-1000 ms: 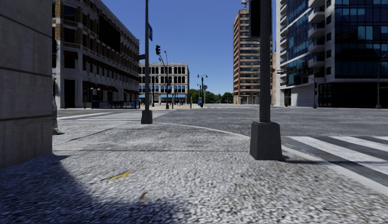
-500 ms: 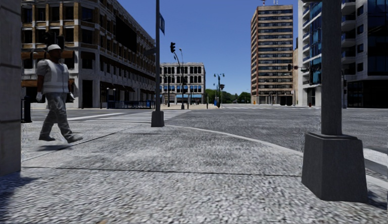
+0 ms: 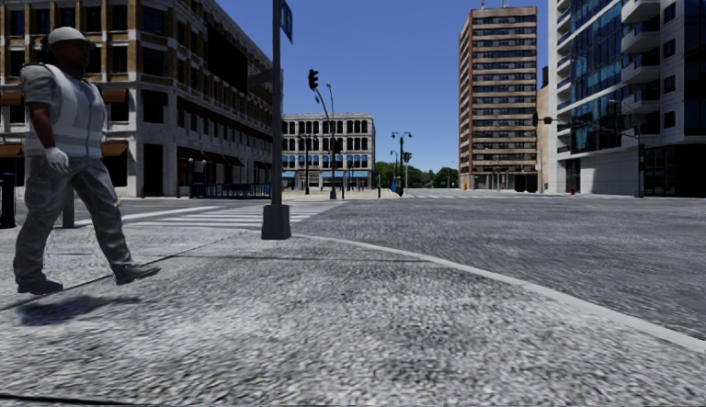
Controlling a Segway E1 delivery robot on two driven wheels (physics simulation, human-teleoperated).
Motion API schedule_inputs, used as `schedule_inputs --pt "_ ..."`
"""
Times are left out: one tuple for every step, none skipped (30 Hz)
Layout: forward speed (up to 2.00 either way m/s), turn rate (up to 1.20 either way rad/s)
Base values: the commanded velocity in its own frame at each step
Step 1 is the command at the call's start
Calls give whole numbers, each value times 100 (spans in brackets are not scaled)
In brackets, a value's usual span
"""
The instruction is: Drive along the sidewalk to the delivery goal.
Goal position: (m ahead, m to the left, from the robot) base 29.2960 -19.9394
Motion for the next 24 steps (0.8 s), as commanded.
schedule_inputs --pt "200 -14" --pt "200 -28" --pt "200 -35" --pt "200 -50" --pt "200 -96" --pt "200 -120" --pt "200 -120" --pt "200 -120" --pt "200 -120" --pt "200 -120" --pt "200 -120" --pt "200 -120" --pt "200 -48" --pt "200 -48" --pt "200 -1" --pt "200 0" --pt "200 0" --pt "200 0" --pt "200 0" --pt "200 0" --pt "200 0" --pt "200 61" --pt "200 120" --pt "200 120"
